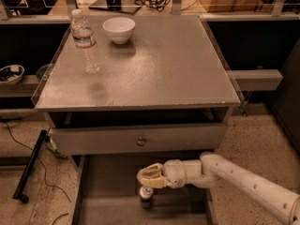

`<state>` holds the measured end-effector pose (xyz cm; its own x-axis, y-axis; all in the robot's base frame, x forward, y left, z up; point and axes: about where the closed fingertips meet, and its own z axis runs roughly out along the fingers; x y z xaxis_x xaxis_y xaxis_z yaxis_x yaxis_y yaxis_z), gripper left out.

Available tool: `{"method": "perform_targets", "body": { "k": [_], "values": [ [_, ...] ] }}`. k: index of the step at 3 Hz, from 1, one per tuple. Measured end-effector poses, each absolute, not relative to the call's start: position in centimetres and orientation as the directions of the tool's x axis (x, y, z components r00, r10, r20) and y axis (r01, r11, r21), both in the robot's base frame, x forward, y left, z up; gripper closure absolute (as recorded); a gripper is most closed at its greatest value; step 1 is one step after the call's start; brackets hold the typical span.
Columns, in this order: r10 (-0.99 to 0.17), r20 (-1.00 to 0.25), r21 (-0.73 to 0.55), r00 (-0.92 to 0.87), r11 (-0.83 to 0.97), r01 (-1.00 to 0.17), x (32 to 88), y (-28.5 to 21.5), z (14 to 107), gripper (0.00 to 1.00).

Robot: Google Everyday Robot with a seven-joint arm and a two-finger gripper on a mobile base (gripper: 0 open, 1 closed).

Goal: Pick redbull can from middle drawer and place on counter

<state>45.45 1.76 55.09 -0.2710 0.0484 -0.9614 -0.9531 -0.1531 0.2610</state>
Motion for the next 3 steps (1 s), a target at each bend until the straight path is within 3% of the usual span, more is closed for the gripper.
{"method": "perform_targets", "body": {
  "k": [2, 3],
  "values": [
    [0.048, -0.961, 0.261, -0.271, -0.153, -0.953, 45.44, 1.76, 55.10, 0.40],
    [0.043, -0.963, 0.258, -0.266, -0.145, -0.955, 45.06, 1.32, 55.39, 0.09]
  ]
}}
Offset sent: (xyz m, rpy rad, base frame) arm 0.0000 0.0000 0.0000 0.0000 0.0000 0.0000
